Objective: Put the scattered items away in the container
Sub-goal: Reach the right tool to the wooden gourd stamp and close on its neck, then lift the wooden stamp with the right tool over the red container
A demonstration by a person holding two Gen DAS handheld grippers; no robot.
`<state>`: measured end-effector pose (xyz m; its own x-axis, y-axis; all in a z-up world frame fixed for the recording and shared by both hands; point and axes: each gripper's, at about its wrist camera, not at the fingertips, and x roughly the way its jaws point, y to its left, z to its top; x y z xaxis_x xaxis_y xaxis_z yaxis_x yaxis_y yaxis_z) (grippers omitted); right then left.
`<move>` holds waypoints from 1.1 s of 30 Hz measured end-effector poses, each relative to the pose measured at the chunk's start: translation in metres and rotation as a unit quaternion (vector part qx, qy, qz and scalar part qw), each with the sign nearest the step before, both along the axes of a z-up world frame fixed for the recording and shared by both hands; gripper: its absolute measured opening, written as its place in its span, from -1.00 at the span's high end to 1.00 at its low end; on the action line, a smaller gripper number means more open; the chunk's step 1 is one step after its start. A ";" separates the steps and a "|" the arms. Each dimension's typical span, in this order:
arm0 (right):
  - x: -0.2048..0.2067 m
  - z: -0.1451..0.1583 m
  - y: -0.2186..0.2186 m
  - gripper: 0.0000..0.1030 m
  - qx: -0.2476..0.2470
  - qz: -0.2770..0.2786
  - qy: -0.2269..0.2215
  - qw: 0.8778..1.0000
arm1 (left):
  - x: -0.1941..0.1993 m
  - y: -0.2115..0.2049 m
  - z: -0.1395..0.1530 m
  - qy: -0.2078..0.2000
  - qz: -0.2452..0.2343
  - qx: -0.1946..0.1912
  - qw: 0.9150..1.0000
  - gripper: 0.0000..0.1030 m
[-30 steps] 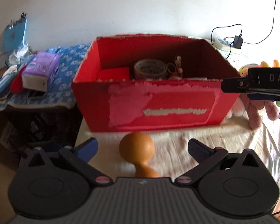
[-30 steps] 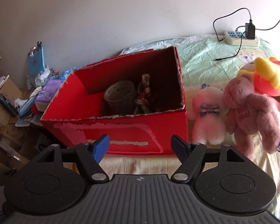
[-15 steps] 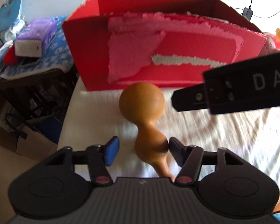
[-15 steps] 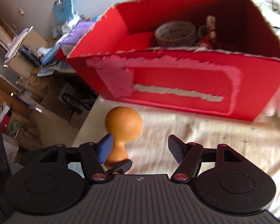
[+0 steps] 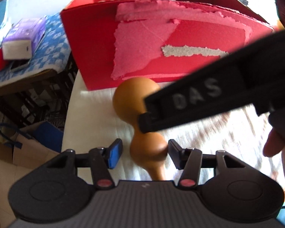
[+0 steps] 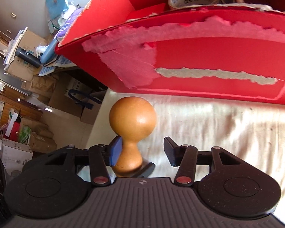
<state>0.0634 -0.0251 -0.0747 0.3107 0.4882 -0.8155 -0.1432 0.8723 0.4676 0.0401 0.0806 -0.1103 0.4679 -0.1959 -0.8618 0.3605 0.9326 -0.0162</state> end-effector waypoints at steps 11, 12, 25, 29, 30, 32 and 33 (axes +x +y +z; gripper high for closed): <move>0.004 -0.005 -0.005 0.07 0.023 -0.019 0.015 0.999 | 0.004 0.000 0.001 -0.019 -0.048 0.012 0.999 0.15; 0.004 -0.005 -0.006 0.23 0.028 -0.016 0.013 0.999 | 0.005 -0.001 0.001 -0.021 -0.051 0.012 0.998 0.20; -0.001 -0.002 -0.020 0.38 0.035 -0.016 0.014 0.999 | -0.001 -0.014 0.008 -0.033 -0.075 0.004 0.997 0.22; -0.002 -0.004 -0.020 0.31 0.038 -0.020 0.015 0.999 | -0.005 -0.019 0.007 -0.036 -0.077 0.010 0.996 0.24; -0.002 -0.004 -0.020 0.31 0.039 -0.022 0.015 0.999 | -0.006 -0.020 0.006 -0.036 -0.077 0.010 0.996 0.24; -0.003 -0.005 -0.021 0.28 0.041 -0.026 0.016 0.999 | -0.007 -0.021 0.005 -0.038 -0.077 0.010 0.996 0.24; -0.003 -0.005 -0.021 0.27 0.042 -0.028 0.017 0.999 | -0.007 -0.021 0.006 -0.038 -0.078 0.009 0.996 0.24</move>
<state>0.0604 -0.0459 -0.0793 0.3118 0.5385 -0.7828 -0.0786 0.8357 0.5435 0.0330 0.0595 -0.1047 0.4970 -0.2558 -0.8292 0.4998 0.8655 0.0326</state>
